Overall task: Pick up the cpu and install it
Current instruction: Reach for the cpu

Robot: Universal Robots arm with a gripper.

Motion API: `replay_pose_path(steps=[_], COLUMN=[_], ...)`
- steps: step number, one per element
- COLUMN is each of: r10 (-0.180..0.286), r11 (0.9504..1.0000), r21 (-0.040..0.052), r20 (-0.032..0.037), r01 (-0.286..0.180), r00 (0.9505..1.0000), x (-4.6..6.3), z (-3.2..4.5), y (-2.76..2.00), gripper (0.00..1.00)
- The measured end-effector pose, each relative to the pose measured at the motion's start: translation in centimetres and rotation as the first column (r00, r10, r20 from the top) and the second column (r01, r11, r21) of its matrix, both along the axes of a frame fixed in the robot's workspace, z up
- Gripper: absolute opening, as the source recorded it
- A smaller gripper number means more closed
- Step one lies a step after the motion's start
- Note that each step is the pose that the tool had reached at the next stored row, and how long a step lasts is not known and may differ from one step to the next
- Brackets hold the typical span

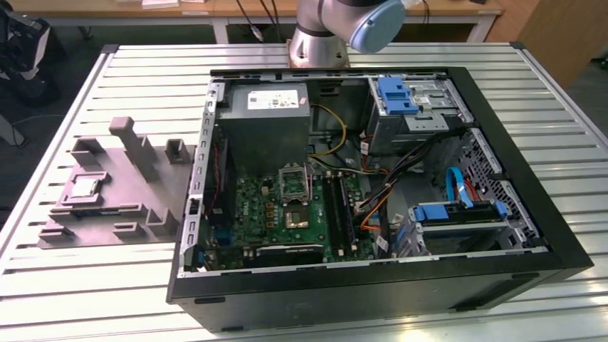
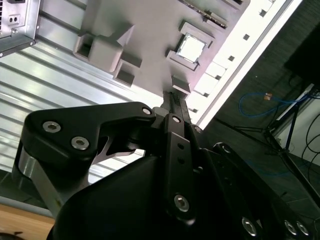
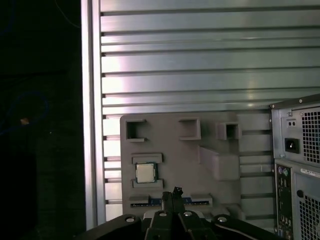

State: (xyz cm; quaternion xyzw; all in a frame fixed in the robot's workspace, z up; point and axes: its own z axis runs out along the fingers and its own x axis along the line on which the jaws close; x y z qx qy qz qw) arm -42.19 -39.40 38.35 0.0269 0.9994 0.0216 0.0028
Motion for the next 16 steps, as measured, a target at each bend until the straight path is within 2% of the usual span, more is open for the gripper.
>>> replay_pose_path(steps=[16], r10=[0.0], r11=[1.0], r21=[0.0], r20=[0.0], r01=[0.0], r00=[1.0], x=[-2.2], z=[-0.01], y=[0.0], gripper=[0.11])
